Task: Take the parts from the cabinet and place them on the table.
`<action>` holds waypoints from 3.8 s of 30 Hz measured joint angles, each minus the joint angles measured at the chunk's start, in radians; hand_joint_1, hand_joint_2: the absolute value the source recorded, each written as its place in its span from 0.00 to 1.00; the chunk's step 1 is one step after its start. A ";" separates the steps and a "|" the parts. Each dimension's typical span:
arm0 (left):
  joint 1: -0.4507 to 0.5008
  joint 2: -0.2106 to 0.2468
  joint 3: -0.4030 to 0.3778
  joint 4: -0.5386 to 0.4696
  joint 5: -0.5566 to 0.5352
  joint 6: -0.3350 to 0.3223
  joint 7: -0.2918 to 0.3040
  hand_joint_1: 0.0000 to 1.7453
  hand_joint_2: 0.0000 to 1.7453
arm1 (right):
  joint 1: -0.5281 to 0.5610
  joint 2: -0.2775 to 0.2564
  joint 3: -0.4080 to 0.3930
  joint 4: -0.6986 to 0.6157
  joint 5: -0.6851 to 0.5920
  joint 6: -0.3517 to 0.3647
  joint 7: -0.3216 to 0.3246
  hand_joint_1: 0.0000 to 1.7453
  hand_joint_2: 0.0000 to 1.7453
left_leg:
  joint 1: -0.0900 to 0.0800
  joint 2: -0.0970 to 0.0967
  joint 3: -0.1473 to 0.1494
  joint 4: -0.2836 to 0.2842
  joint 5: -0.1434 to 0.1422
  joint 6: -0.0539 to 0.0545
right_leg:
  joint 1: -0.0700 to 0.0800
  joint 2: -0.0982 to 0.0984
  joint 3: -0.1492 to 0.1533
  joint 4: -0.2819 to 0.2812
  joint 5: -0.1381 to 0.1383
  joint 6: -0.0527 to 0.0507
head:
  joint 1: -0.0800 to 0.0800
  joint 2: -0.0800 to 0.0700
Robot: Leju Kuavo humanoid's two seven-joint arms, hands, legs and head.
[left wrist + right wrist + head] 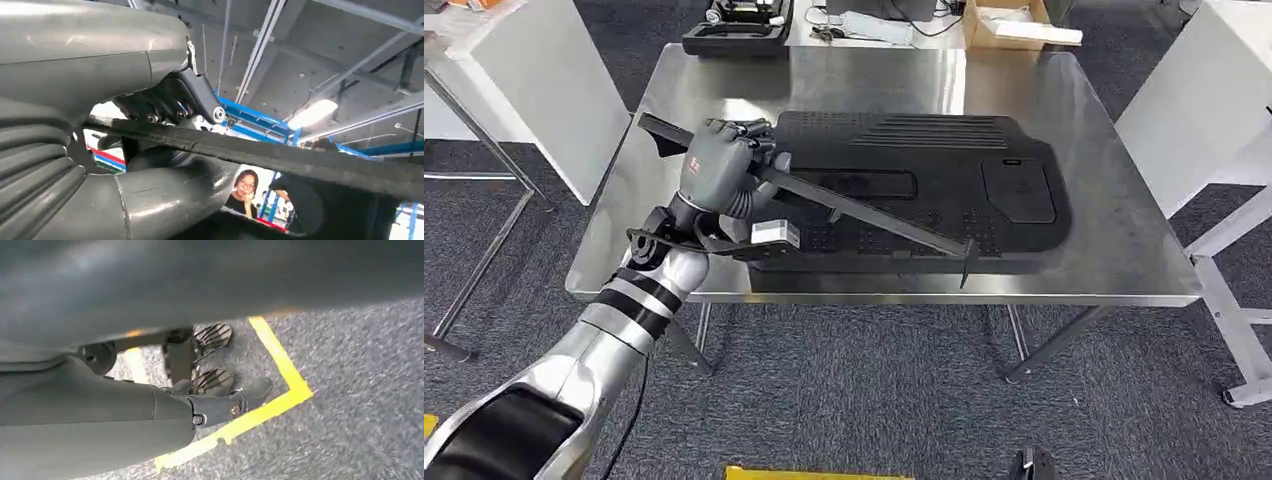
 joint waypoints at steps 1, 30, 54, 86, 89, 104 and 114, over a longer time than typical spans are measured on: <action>0.004 0.000 -0.004 0.002 0.000 0.000 0.001 1.00 1.00 | 0.002 0.001 0.000 0.000 0.000 0.000 0.001 0.00 0.00 | 0.000 -0.003 0.004 0.000 -0.005 0.000 | -0.001 0.000 -0.031 0.024 0.003 0.006 | 0.000 0.000; -0.038 -0.023 -0.077 0.016 0.010 0.000 0.037 1.00 1.00 | -0.007 0.012 0.000 0.000 0.018 -0.002 0.008 0.00 0.00 | 0.001 0.002 0.001 0.004 -0.001 0.000 | 0.002 -0.002 0.006 -0.015 0.026 0.003 | 0.002 0.000; -0.062 -0.027 -0.129 0.033 0.021 0.000 0.053 1.00 1.00 | -0.009 0.022 0.000 0.000 0.024 -0.002 0.015 0.00 0.00 | -0.003 0.006 -0.021 0.010 0.017 -0.029 | 0.012 0.002 0.137 -0.302 0.142 -0.020 | 0.000 0.000; -0.156 -0.132 -0.276 0.228 0.098 -0.159 0.187 1.00 1.00 | -0.008 0.043 -0.008 0.000 0.037 0.007 0.030 0.00 0.00 | -0.007 0.006 0.031 -0.003 -0.034 -0.020 | 0.006 0.002 0.058 -0.304 0.212 0.013 | 0.000 0.000; -0.157 -0.134 -0.277 0.230 0.098 -0.159 0.187 1.00 1.00 | -0.008 0.043 -0.008 0.000 0.037 0.007 0.030 0.00 0.00 | -0.007 0.006 0.031 -0.003 -0.034 -0.020 | 0.006 0.002 0.058 -0.304 0.212 0.013 | 0.000 0.000; -0.207 -0.193 -0.314 0.343 0.106 -0.161 0.201 1.00 1.00 | -0.010 0.057 -0.008 0.000 0.048 0.008 0.039 0.00 0.00 | -0.015 0.004 0.031 -0.002 -0.035 -0.019 | -0.001 0.001 0.059 -0.305 0.212 0.013 | 0.000 0.000; -0.286 -0.258 -0.331 0.451 0.098 -0.164 0.254 1.00 1.00 | -0.013 0.066 -0.008 0.000 0.060 0.007 0.052 0.00 0.00 | -0.015 0.004 0.031 -0.002 -0.035 -0.019 | -0.001 0.002 0.059 -0.305 0.212 0.013 | 0.000 0.000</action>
